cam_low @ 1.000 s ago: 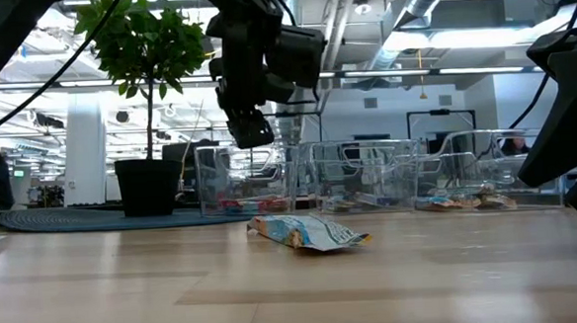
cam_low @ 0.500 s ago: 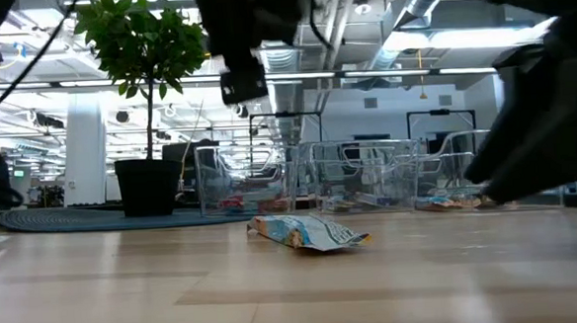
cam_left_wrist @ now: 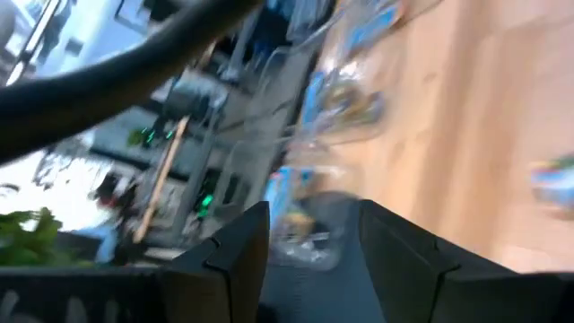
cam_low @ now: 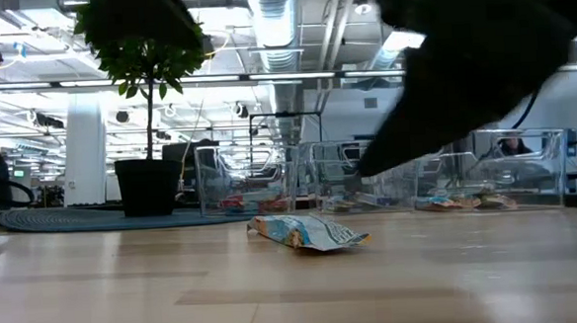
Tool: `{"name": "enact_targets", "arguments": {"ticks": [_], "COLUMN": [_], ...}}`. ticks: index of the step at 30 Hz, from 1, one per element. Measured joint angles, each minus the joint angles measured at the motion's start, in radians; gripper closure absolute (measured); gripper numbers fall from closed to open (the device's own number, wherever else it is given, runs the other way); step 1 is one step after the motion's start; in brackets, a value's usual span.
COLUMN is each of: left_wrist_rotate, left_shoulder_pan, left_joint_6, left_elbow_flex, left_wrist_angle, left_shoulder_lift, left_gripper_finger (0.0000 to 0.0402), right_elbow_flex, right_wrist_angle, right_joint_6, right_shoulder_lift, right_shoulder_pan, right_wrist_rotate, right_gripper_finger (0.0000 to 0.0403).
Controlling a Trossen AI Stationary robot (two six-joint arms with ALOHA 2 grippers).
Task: Pick and place Granola Bars by type
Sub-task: Put the yellow granola bar into the right transparent bin
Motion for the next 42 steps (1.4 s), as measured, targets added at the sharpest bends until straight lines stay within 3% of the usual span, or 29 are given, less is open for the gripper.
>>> {"name": "enact_targets", "arguments": {"ticks": [6,9,14,23,30,42], "left_wrist_rotate": [-0.088,-0.135,-0.157,-0.102,-0.094,-0.096], "left_shoulder_pan": [-0.2,-0.27,-0.33,-0.346,-0.347,-0.339], "left_joint_6": [-0.251,-0.33,-0.337,-0.367,-0.388,-0.394], "left_elbow_flex": [-0.116,-0.153,-0.161,-0.161,-0.161,-0.161], "left_wrist_angle": [0.045,0.041,0.035,0.045,0.05,0.051], "left_shoulder_lift": [0.0,0.0,0.0,0.0,0.001,0.001], "left_gripper_finger": [0.0235,0.0235,0.0235,0.0235,0.0235,0.0235], "right_elbow_flex": [0.0,0.0,0.0,0.0,0.001,0.001], "right_wrist_angle": [0.139,0.163,0.18,0.2,0.243,0.289], "right_joint_6": [-0.015,-0.007,0.02,0.018,0.009,0.036], "right_shoulder_lift": [0.0,0.0,0.0,0.007,0.082,0.097], "right_shoulder_pan": [-0.097,-0.134,-0.17,-0.168,-0.17,-0.17], "right_wrist_rotate": [-0.191,-0.22,-0.222,-0.201,-0.2,-0.204], "right_gripper_finger": [0.0181,0.016,0.0144,0.0143,0.0142,0.0142]}}
